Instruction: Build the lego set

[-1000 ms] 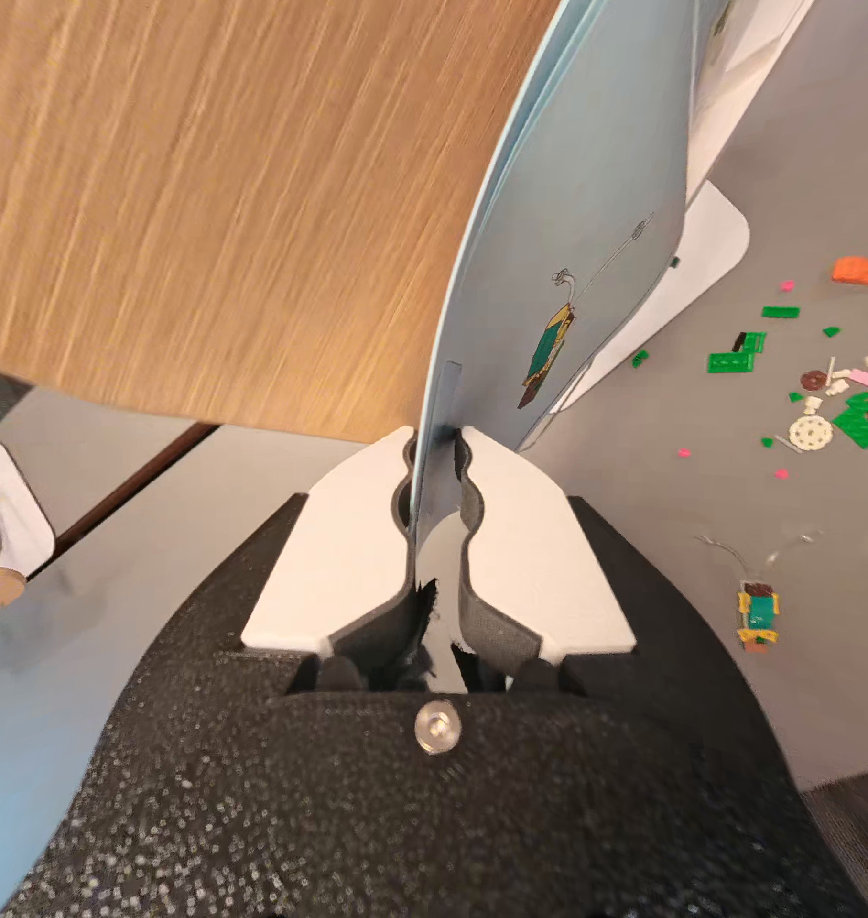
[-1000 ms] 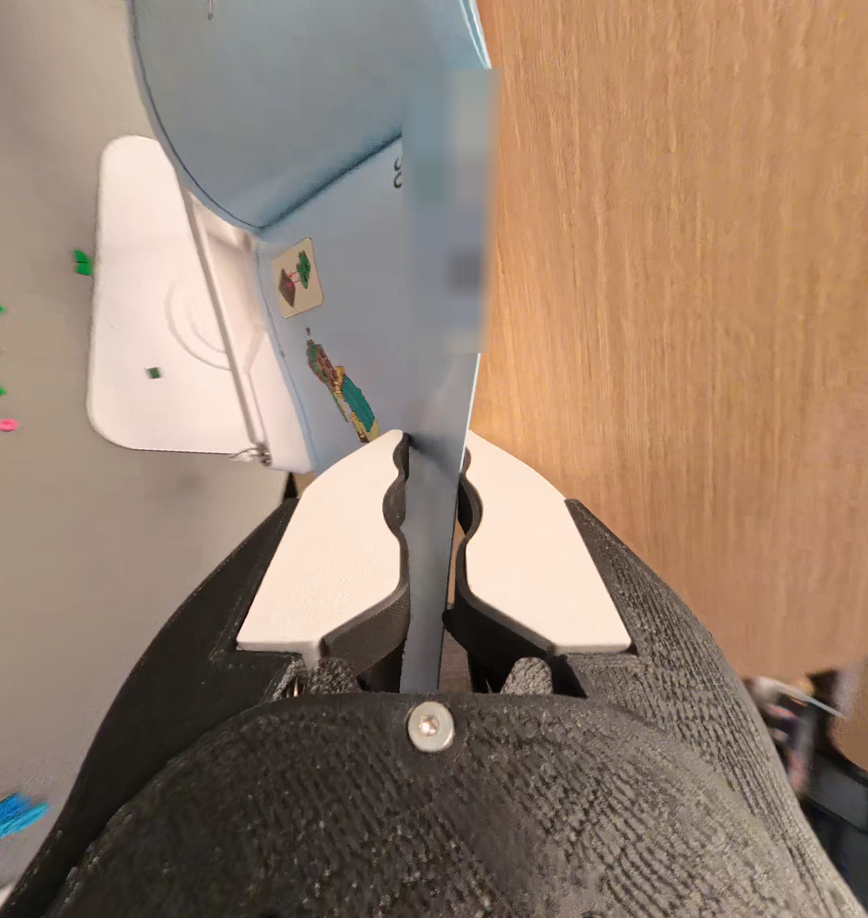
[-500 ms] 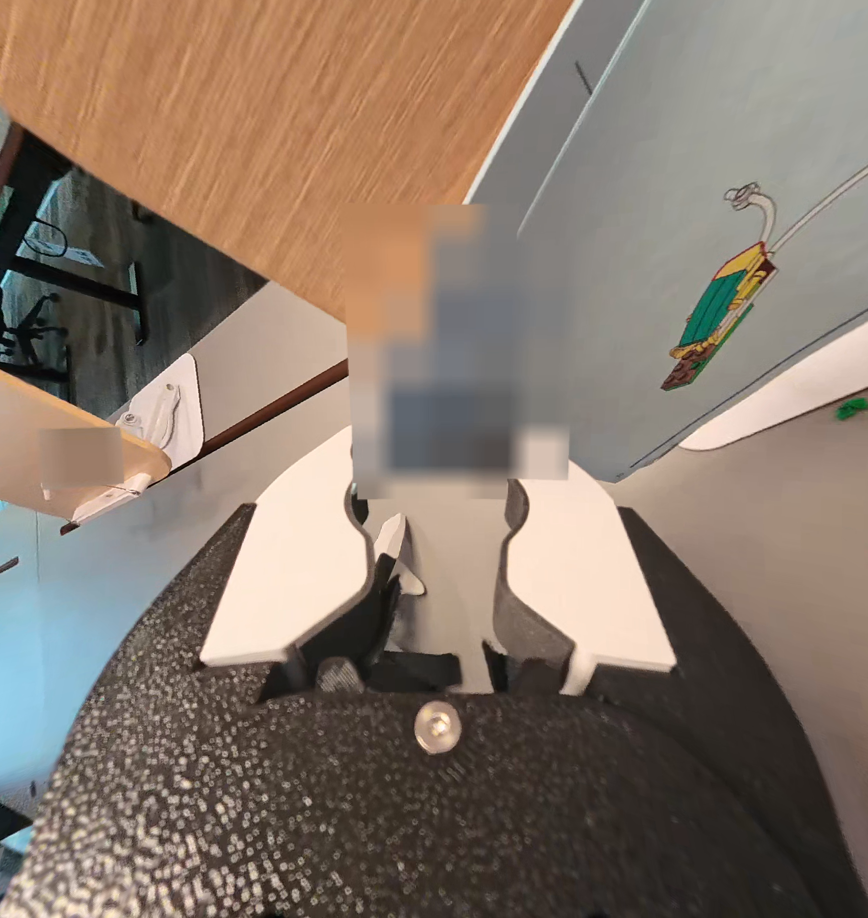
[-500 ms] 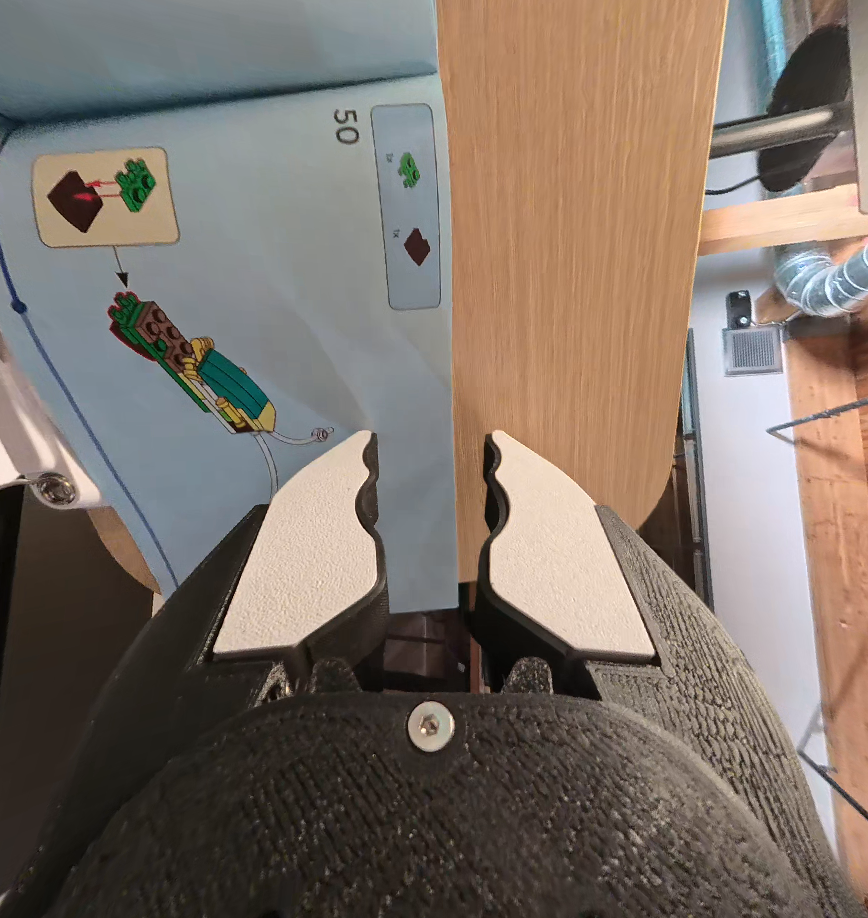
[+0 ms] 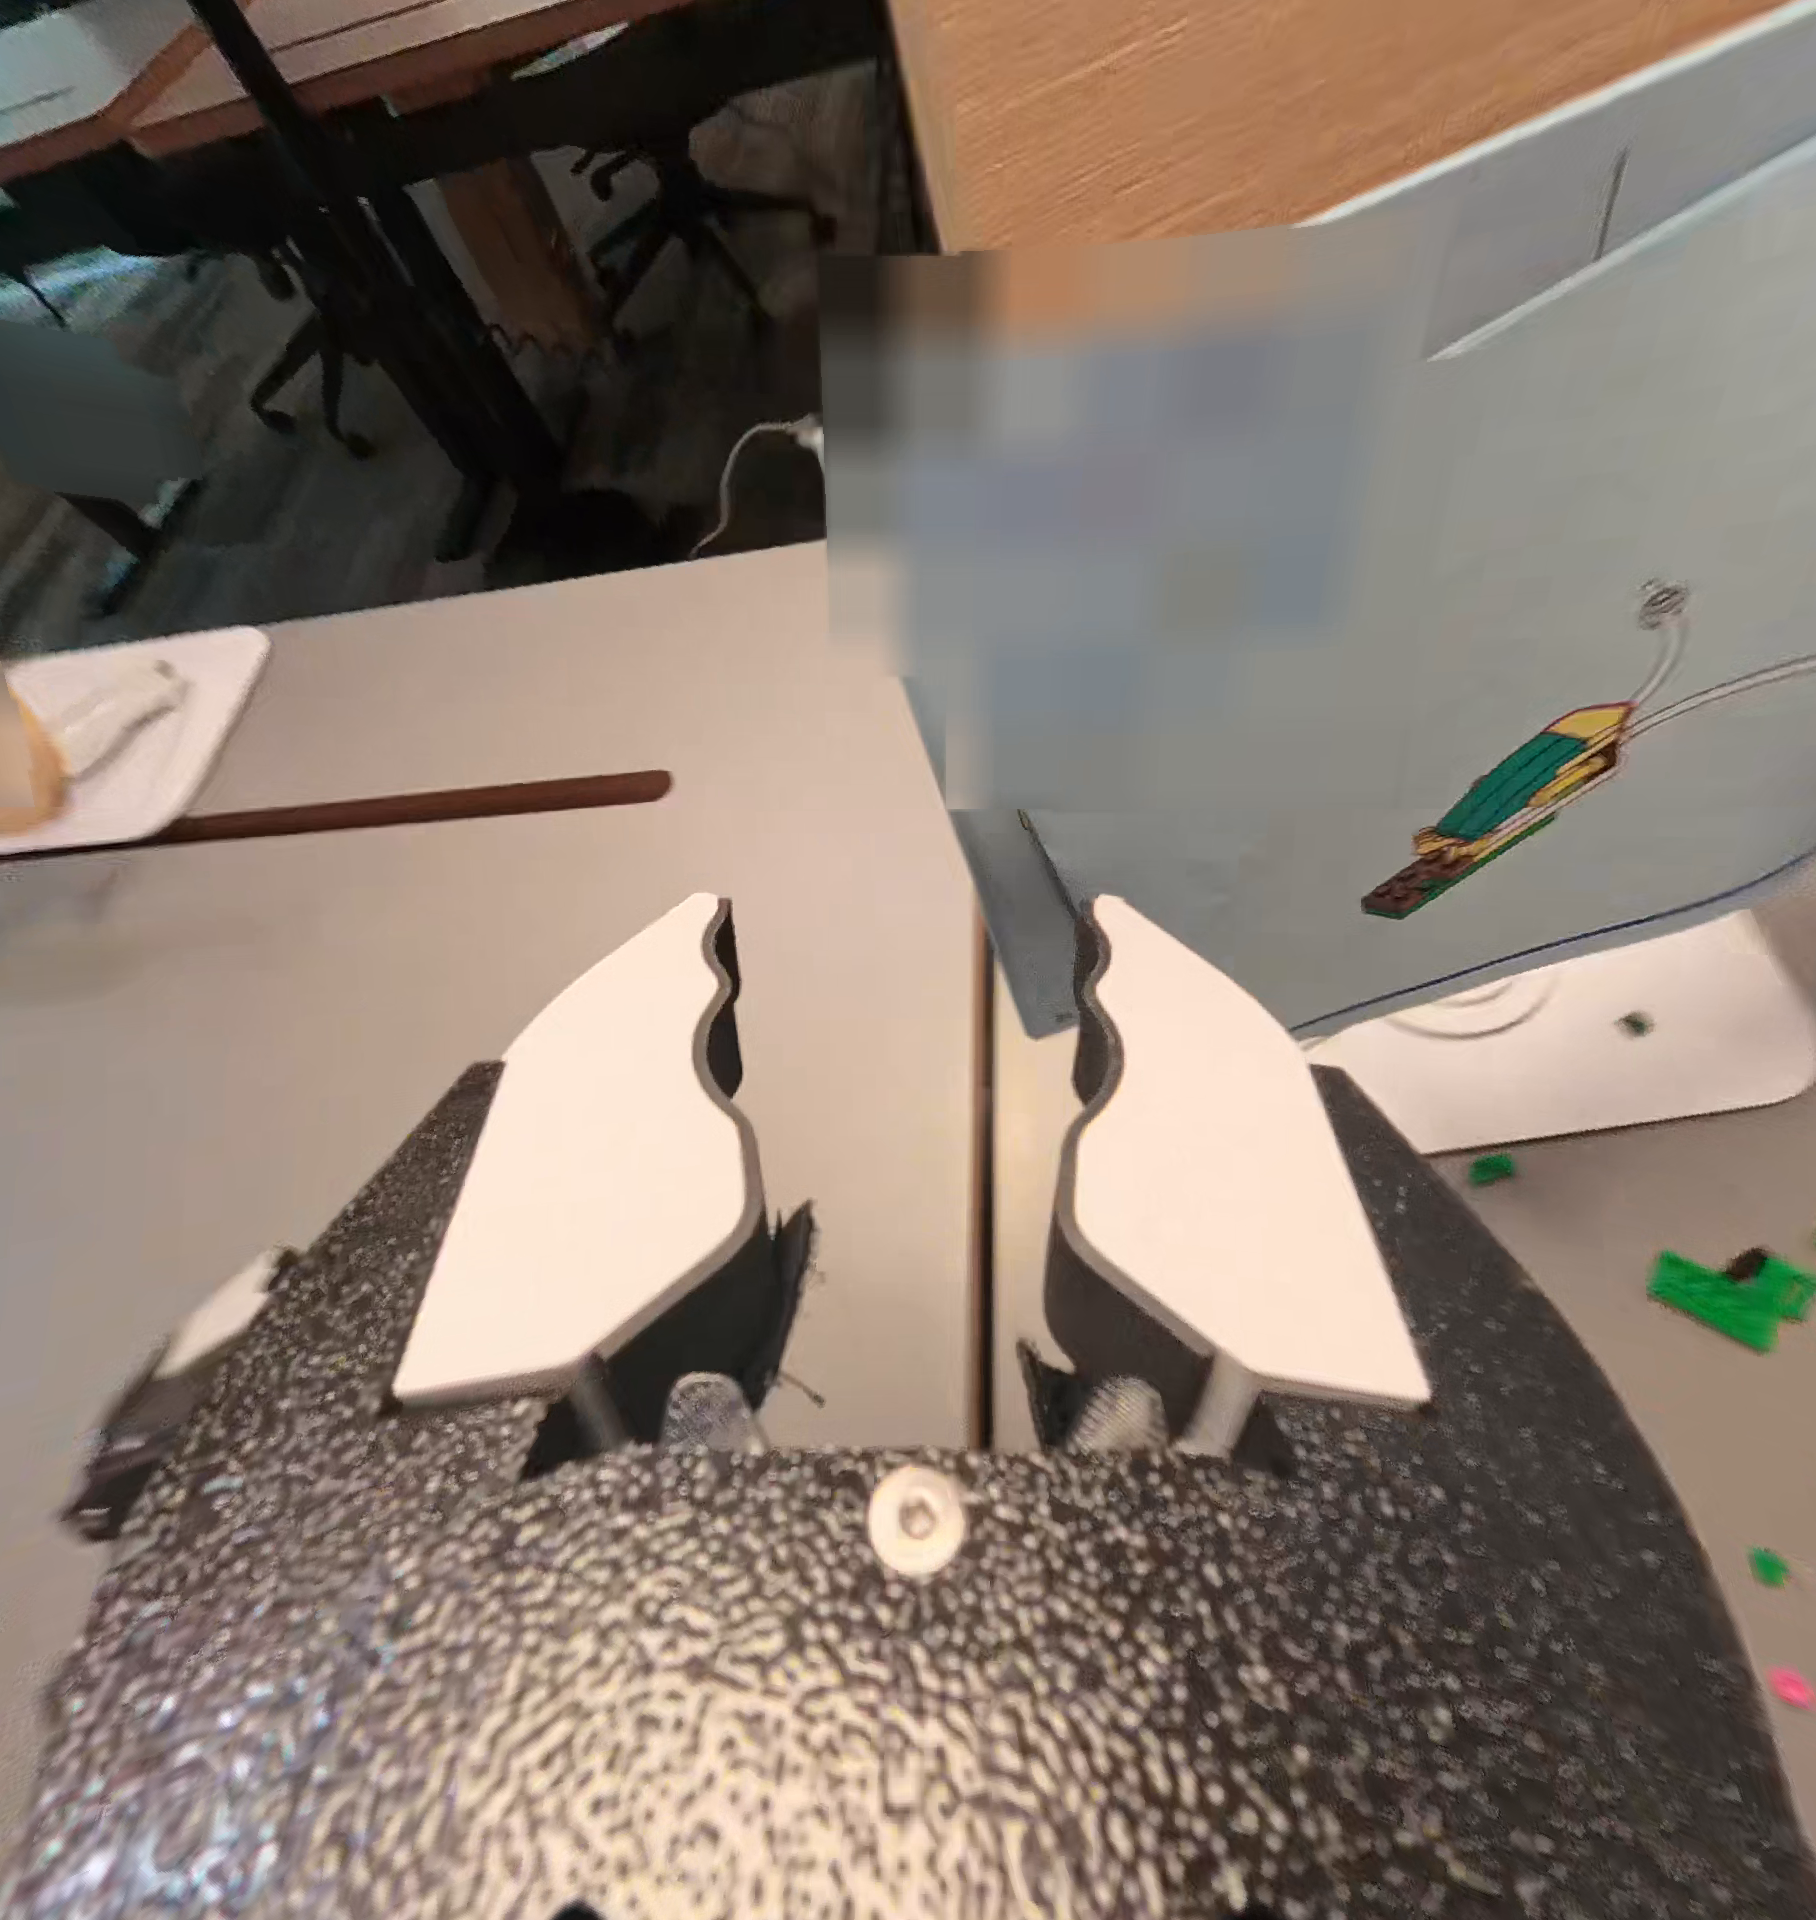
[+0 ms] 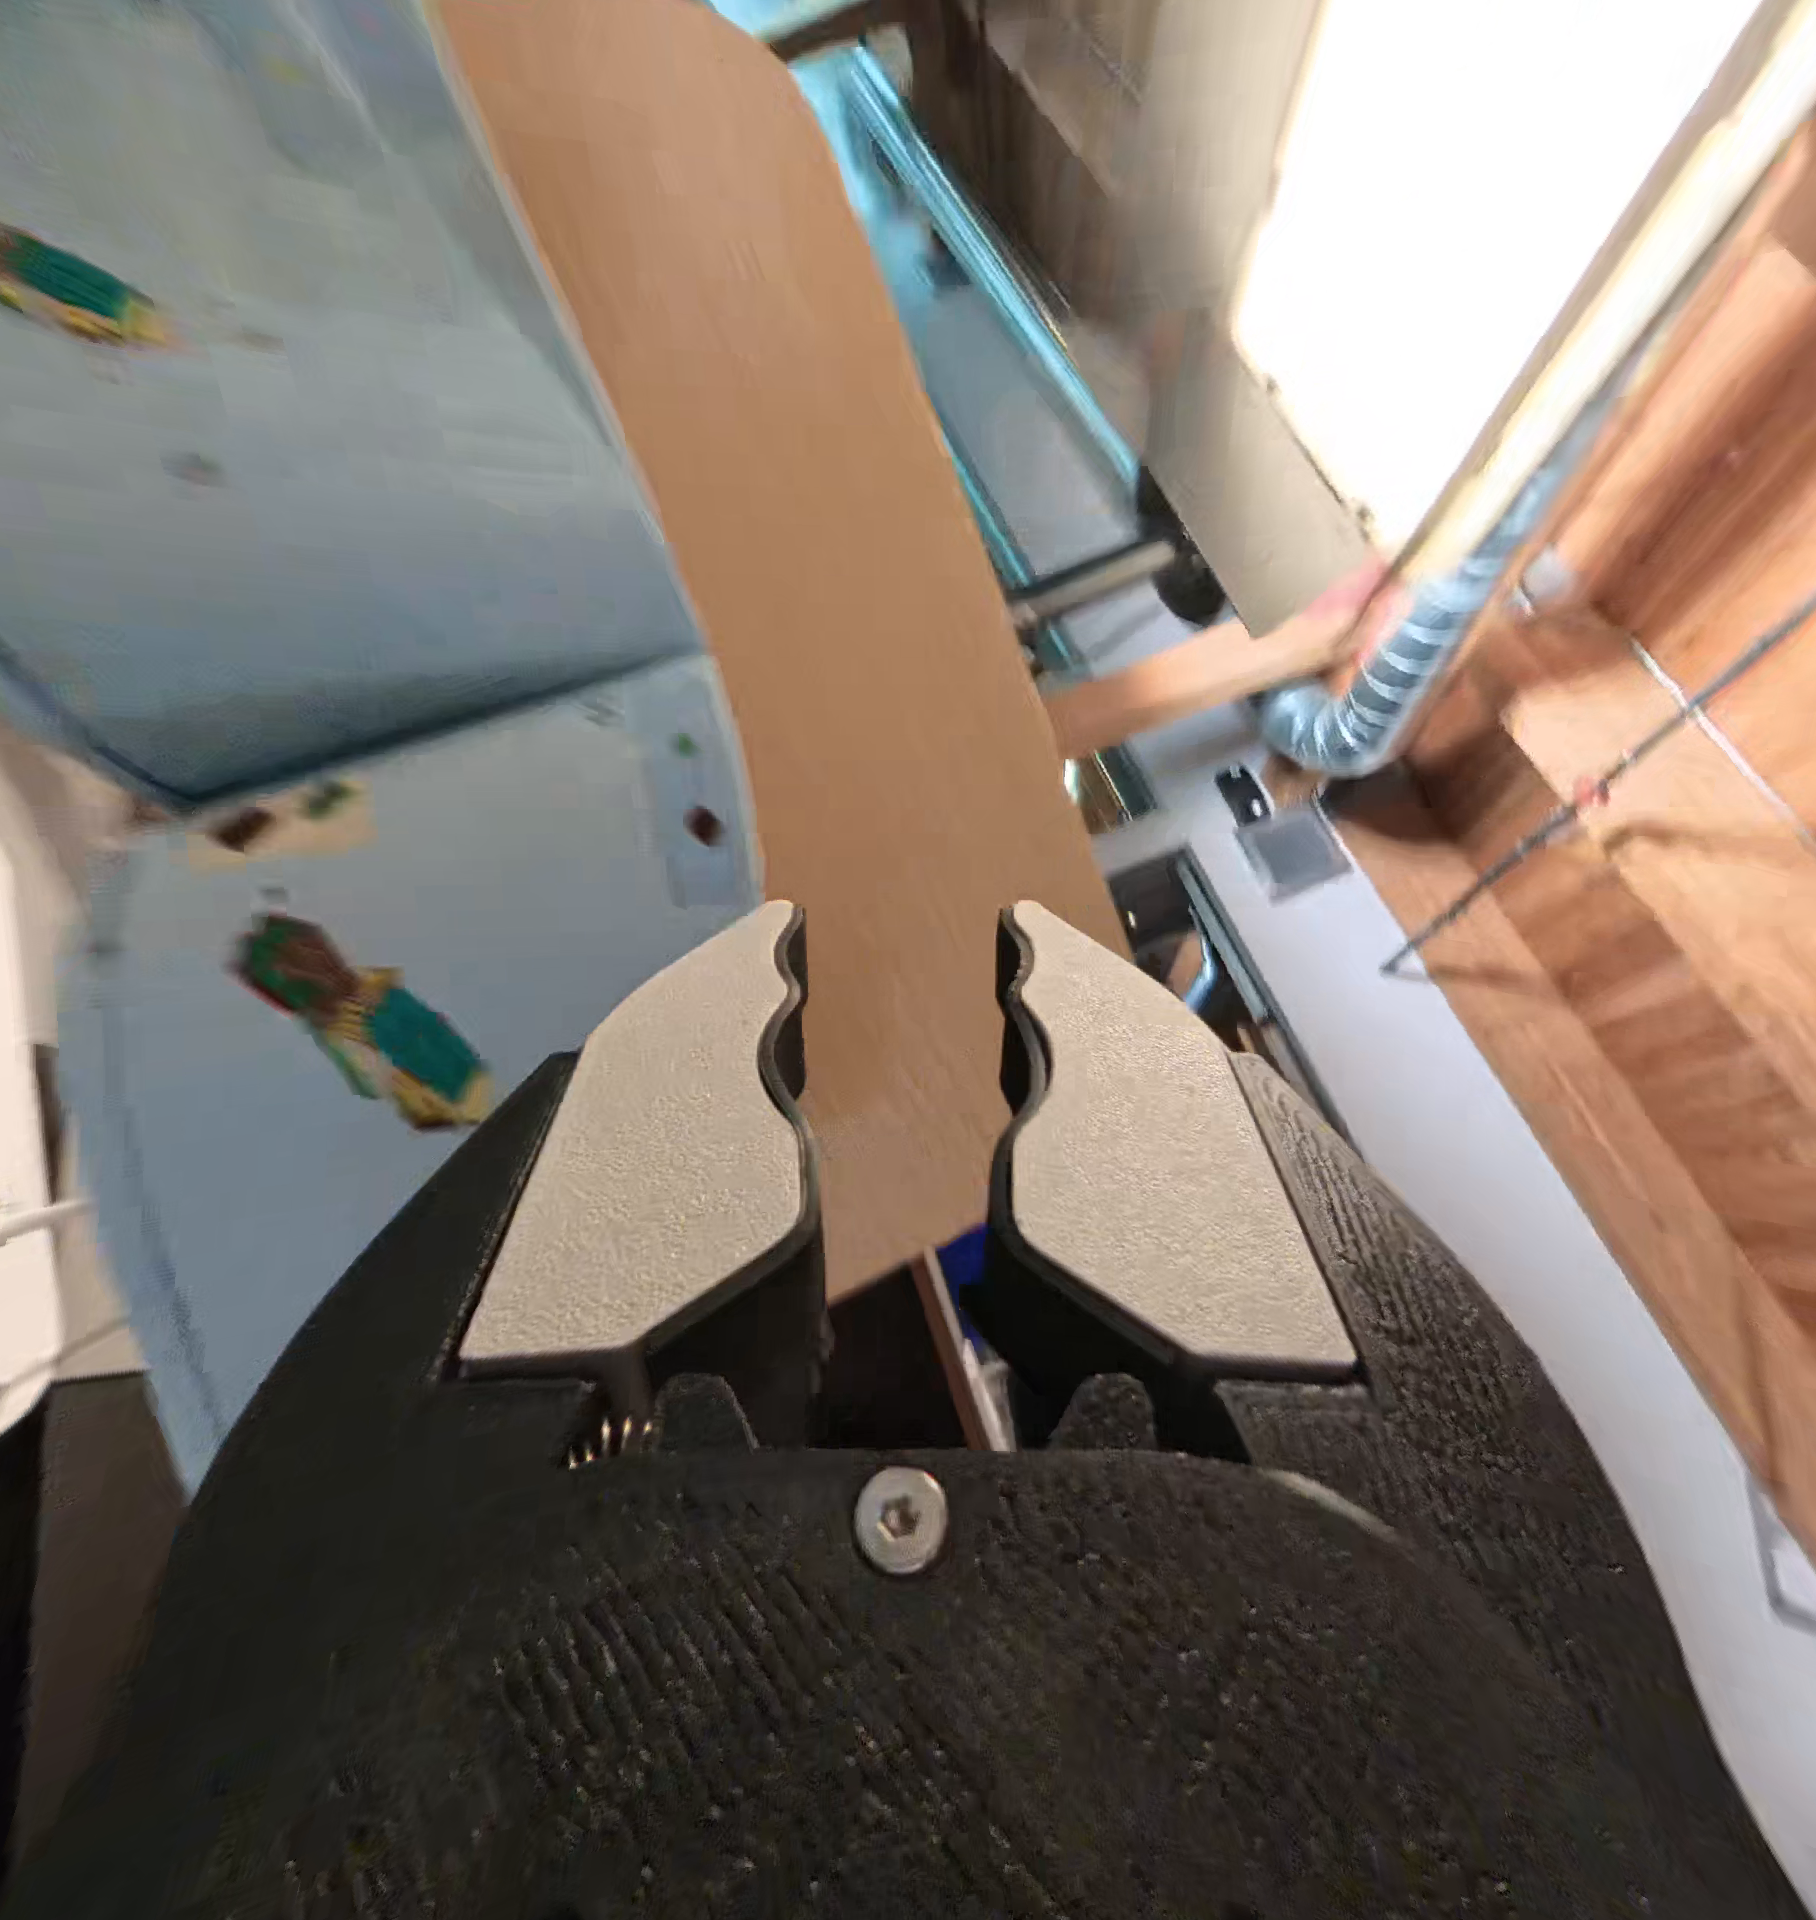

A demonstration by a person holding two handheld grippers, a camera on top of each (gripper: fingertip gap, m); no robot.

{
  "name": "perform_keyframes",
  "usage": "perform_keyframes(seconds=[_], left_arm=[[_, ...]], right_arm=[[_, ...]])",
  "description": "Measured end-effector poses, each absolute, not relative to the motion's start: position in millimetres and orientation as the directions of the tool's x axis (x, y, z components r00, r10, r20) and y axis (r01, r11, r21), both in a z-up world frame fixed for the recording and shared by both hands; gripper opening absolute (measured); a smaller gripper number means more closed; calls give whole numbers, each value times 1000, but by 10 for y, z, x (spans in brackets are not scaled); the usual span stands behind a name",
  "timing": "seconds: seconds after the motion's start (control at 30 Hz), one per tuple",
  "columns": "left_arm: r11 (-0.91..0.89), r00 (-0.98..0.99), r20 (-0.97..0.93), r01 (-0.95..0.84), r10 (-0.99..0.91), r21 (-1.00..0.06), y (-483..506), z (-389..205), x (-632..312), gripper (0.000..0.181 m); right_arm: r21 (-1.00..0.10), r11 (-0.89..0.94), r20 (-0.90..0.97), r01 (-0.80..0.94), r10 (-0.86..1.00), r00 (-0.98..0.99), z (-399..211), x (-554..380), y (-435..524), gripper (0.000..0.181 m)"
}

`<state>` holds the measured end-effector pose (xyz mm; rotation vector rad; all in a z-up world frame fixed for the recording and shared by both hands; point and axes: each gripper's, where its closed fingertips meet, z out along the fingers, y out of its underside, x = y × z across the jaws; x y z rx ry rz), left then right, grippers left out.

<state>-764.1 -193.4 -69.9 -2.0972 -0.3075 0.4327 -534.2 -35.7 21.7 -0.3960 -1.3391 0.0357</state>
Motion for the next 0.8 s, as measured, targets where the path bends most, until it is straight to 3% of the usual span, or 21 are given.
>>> perform_keyframes(seconds=[0.03, 0.17, 0.33, 0.43, 0.6, 0.8], left_arm=[[-480, 911, -117, 96, 394, -872, -1963, -729, -7615, 64], [-312, 921, 69, 199, 383, -929, -2027, -861, -7406, 65], [-285, 965, 73, 147, 253, -947, -1849, -967, -6856, 54], [-224, 998, 56, 63, 35, -973, -1636, -893, -6331, 33], [-194, 941, -14, -84, -337, -977, -1332, -933, -5557, 28], [-343, 961, -113, -198, -253, -918, -1044, -1271, -5807, 35]], right_arm=[[-247, 953, 959, 175, 215, 186, 54, -5402, -552, 30], [-112, 982, 994, 154, 114, 2, -575, -5625, -891, 19], [-146, 948, 985, 283, 166, -46, -747, -5917, -602, 19], [-144, 934, 984, 327, 170, -53, -701, -6011, -503, 18], [-154, 923, 978, 352, 194, -82, -714, -6105, -434, 18], [-162, 943, 979, 292, 190, -68, -733, -6123, -457, 16]])
